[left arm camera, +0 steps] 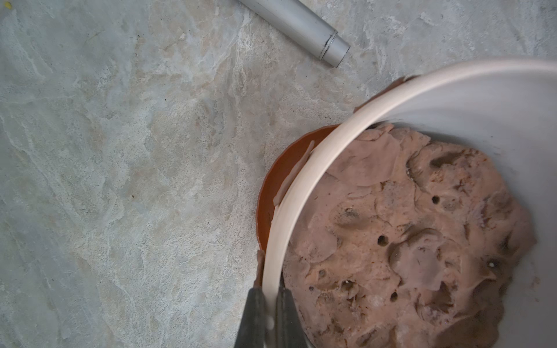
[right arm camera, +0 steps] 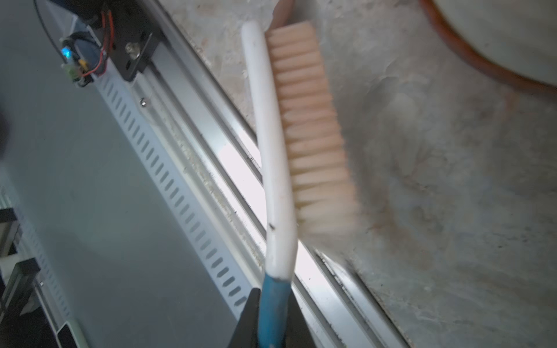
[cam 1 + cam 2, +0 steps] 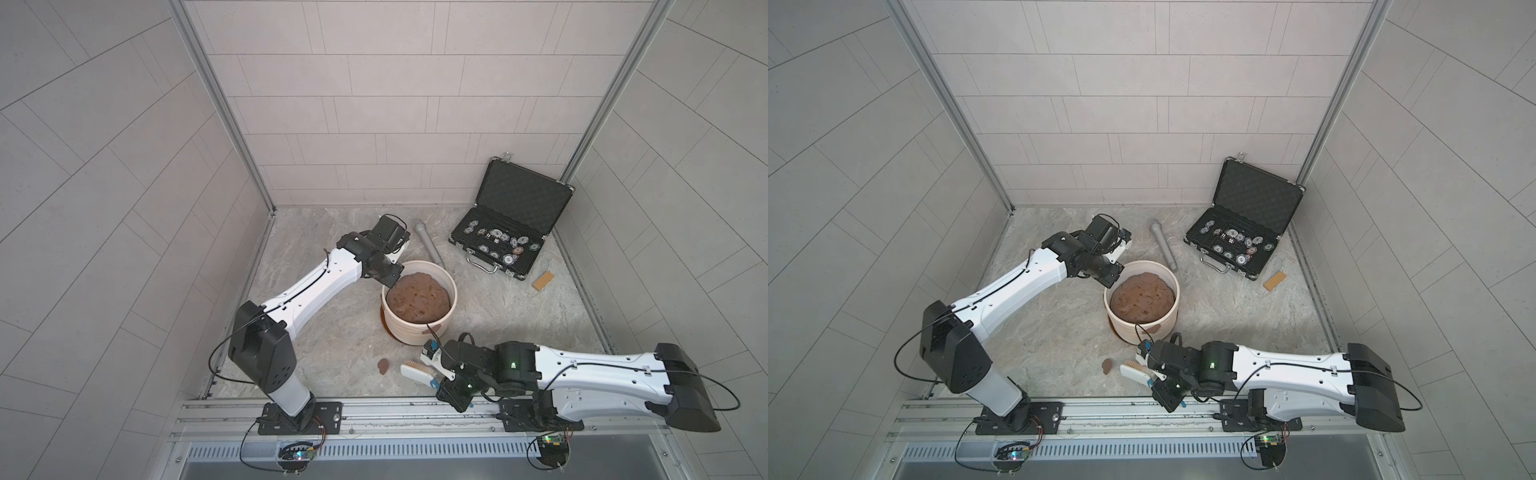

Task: Scrub the dried mud off the ceramic pot
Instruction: Brush off the soil from the pot, then rotate the pot on the tray.

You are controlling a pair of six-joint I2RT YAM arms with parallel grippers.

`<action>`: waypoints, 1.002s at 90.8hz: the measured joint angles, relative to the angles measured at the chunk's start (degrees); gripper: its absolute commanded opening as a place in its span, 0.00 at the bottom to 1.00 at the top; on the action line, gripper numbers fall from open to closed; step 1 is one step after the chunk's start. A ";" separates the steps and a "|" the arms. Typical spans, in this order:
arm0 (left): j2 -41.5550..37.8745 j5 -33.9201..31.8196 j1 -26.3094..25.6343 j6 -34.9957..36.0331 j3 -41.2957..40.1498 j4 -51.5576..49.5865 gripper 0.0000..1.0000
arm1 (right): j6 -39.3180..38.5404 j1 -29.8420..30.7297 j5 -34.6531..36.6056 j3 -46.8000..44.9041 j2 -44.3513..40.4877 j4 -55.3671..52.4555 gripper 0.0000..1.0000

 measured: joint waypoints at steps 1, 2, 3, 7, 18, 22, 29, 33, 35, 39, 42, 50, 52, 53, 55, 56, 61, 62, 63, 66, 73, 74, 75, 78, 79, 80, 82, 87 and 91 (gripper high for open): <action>0.00 0.00 0.00 0.07 0.00 0.00 0.03 | -0.07 0.15 -0.11 0.17 -0.46 -0.26 0.00; 0.00 0.00 0.00 0.13 0.00 0.00 0.03 | -0.26 0.26 -0.22 0.46 -1.03 -0.57 0.00; 0.00 -0.02 0.00 0.17 0.00 0.00 0.03 | -0.52 0.31 -0.28 0.83 -1.73 -0.96 0.00; 0.00 -0.04 0.00 0.59 0.02 -0.04 0.02 | -1.31 0.33 -0.50 2.27 -3.65 -1.75 0.00; 0.31 0.11 0.00 2.73 0.50 -0.57 0.00 | -5.27 0.31 -0.96 8.41 -6.54 -3.34 0.00; 0.46 0.37 0.11 3.63 0.74 -0.72 0.00 | -7.10 0.31 -1.16 10.75 -6.51 -4.00 0.00; 0.57 0.81 0.26 6.01 0.81 -0.52 0.00 | -10.21 0.31 -1.22 13.33 -6.21 -5.70 0.00; 0.61 1.18 0.35 7.74 0.81 -0.39 0.00 | -11.78 0.26 -1.18 13.92 -6.19 -6.84 0.00; 0.61 1.31 0.35 8.55 0.81 -0.35 0.00 | -12.57 0.26 -1.07 14.05 -6.19 -7.48 0.00; 0.70 1.66 0.35 10.69 0.92 -0.31 0.00 | -13.86 -0.02 -0.81 14.10 -6.19 -8.70 0.00; 0.85 2.01 0.35 12.28 1.05 -0.31 0.00 | -14.80 -0.46 -0.87 14.10 -6.14 -9.64 0.00; 1.44 3.02 0.35 17.20 1.73 -0.61 0.00 | -16.74 -2.32 -1.05 14.10 -5.97 -10.75 0.00; 1.77 3.32 0.35 18.34 2.14 -0.90 0.00 | -17.25 -2.93 -1.11 14.10 -5.90 -10.88 0.00; 1.92 3.45 0.35 18.91 2.34 -1.03 0.00 | -17.40 -3.17 -1.11 14.12 -5.86 -10.95 0.00; 2.36 3.80 0.35 20.22 2.89 -1.36 0.00 | -17.77 -3.69 -1.18 14.12 -5.81 -11.04 0.00; 2.56 3.96 0.35 20.83 3.13 -1.49 0.00 | -17.90 -3.93 -1.22 14.12 -5.79 -11.10 0.00; 3.69 4.79 0.35 23.80 4.55 -2.14 0.00 | -18.62 -5.07 -1.31 14.10 -5.79 -11.32 0.00; 3.89 4.98 0.37 24.33 4.81 -2.23 0.00 | -18.73 -5.29 -1.33 14.10 -5.81 -11.34 0.00; 4.26 5.27 0.37 25.07 5.14 -2.34 0.00 | -18.78 -5.44 -1.33 14.10 -5.86 -11.34 0.00; 4.90 5.88 0.37 26.53 5.90 -2.54 0.01 | -18.93 -5.86 -1.44 14.01 -6.10 -11.21 0.00; 6.32 7.54 0.39 29.81 7.52 -2.73 0.04 | -18.93 -6.67 -1.97 13.40 -7.19 -10.71 0.00; 6.51 7.74 0.37 30.23 7.69 -2.78 0.05 | -18.91 -6.75 -2.03 13.27 -7.37 -10.62 0.00; 6.69 7.93 0.39 30.69 7.93 -2.82 0.06 | -18.88 -6.86 -2.19 13.14 -7.52 -10.51 0.00; 7.28 8.59 0.39 32.06 8.61 -2.91 0.10 | -18.78 -7.17 -2.60 12.85 -8.00 -10.36 0.00; 7.48 8.79 0.39 32.39 8.83 -2.95 0.11 | -18.64 -7.30 -2.73 12.76 -8.13 -10.32 0.00; 7.63 8.98 0.39 32.79 9.05 -3.02 0.13 | -18.64 -7.41 -2.86 12.63 -8.31 -10.25 0.00; 8.09 9.42 0.39 33.77 9.60 -3.26 0.17 | -18.40 -7.63 -3.15 12.41 -8.52 -10.12 0.00; 9.09 10.67 0.46 36.24 10.95 -4.02 0.27 | -17.99 -8.20 -3.98 11.87 -9.01 -9.90 0.00; 9.70 11.93 0.46 37.29 12.07 -4.61 0.30 | -17.51 -8.70 -4.55 11.39 -9.27 -9.77 0.00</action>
